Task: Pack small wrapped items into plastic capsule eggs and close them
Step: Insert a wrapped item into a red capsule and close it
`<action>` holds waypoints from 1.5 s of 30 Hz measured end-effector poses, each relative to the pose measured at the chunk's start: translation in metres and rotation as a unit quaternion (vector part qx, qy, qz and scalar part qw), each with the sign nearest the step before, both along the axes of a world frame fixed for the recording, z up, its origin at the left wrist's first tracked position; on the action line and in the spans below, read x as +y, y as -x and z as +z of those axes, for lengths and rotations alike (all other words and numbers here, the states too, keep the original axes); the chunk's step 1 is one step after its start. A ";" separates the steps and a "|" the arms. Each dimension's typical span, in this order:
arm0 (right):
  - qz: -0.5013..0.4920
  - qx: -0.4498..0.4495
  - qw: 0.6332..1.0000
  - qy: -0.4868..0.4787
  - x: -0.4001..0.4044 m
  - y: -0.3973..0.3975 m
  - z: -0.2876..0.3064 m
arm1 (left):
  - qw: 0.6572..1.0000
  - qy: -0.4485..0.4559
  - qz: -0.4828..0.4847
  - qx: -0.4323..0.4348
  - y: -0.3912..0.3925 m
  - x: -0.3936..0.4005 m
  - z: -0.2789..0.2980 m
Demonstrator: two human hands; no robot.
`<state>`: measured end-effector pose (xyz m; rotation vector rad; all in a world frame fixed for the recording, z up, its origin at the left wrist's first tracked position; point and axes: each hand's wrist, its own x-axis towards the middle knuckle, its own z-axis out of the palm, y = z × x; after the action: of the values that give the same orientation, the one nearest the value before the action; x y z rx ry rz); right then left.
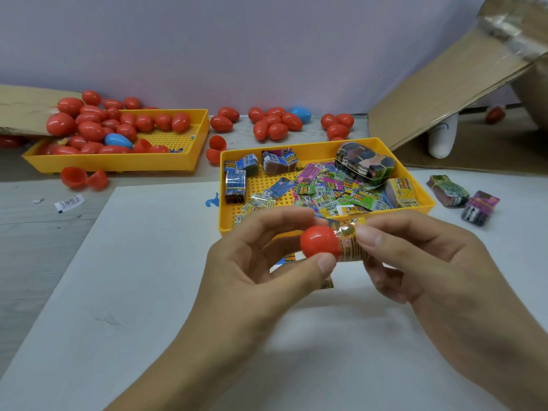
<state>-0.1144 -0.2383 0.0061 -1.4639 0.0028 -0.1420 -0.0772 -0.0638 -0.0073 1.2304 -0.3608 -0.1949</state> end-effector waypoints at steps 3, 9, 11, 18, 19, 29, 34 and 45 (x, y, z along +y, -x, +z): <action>0.006 -0.004 1.000 0.002 0.000 0.000 0.000 | 1.000 -0.014 -0.004 -0.024 0.001 -0.001 -0.001; 0.009 0.006 1.000 -0.002 0.001 0.000 -0.001 | 0.997 -0.048 0.023 -0.058 0.001 -0.001 -0.002; 0.008 0.010 1.000 -0.004 0.001 0.000 -0.002 | 0.995 -0.054 0.038 -0.078 0.003 -0.002 -0.002; 0.050 0.093 0.990 -0.095 0.001 -0.001 0.000 | 0.994 -0.062 0.046 -0.078 0.002 -0.001 -0.003; 0.053 0.101 0.988 -0.102 0.000 -0.002 0.001 | 0.993 -0.065 0.046 -0.084 0.002 -0.001 -0.004; 0.046 0.144 0.977 -0.149 0.000 -0.004 -0.002 | 0.980 -0.101 0.054 -0.161 0.006 -0.003 -0.005; 0.050 0.153 0.977 -0.141 -0.002 -0.006 -0.007 | 0.971 -0.127 0.060 -0.193 0.006 -0.003 -0.005; 0.076 0.170 0.965 -0.182 -0.004 -0.010 -0.014 | 0.952 -0.163 0.092 -0.242 0.007 -0.004 -0.003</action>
<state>-0.1046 -0.2422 -0.0081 -1.0992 0.1864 0.2272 -0.0841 -0.0682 -0.0106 1.6296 -0.6524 0.2241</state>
